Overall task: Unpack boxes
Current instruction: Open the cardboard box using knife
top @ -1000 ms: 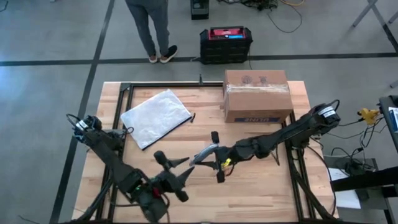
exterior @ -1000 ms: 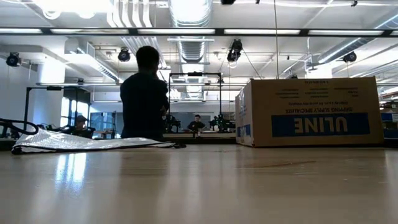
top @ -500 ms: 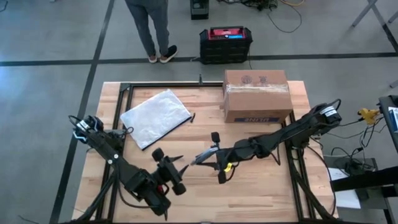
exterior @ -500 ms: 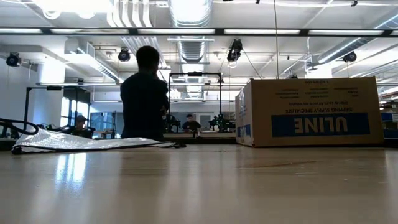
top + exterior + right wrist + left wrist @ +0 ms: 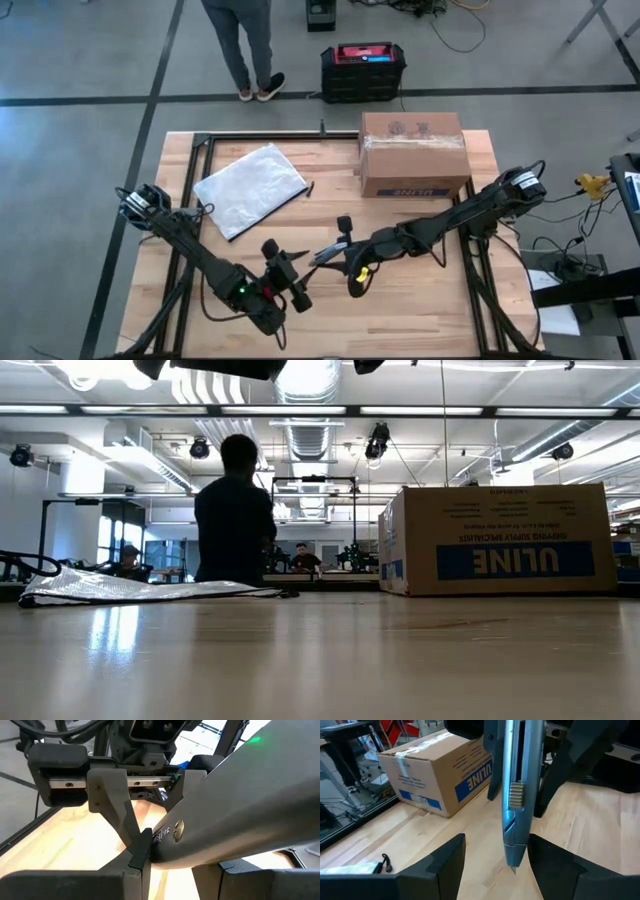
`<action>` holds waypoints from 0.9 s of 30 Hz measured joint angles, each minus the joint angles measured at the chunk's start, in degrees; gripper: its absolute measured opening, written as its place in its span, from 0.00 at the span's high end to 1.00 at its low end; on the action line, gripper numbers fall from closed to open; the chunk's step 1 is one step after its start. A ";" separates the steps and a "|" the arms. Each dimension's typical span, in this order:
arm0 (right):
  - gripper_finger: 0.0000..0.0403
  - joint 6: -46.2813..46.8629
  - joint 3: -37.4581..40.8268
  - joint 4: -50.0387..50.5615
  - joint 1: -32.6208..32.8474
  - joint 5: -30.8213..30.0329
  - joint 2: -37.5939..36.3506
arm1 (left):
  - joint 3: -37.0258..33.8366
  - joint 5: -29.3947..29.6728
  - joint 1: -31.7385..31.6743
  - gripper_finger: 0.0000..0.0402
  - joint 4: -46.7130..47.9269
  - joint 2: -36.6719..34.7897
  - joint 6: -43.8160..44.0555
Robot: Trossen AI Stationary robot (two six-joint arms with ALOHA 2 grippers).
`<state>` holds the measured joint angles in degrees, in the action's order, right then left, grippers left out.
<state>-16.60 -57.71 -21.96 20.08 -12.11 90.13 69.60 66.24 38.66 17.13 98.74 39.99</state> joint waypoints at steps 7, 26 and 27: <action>0.78 -0.60 0.00 1.34 0.02 0.11 0.00 | 0.00 -7.54 -2.74 0.57 -3.86 -0.02 -2.21; 0.79 -0.39 -0.09 3.74 0.11 1.09 -0.11 | 0.11 -20.11 -4.82 0.86 -4.84 -1.99 -11.10; 0.79 -0.30 -0.09 3.73 0.11 1.15 -0.11 | 0.11 -20.45 -4.86 0.85 -4.83 -1.99 -11.22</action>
<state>-16.90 -57.80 -18.23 20.18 -10.96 90.02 69.71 45.78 33.80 12.29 96.75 28.77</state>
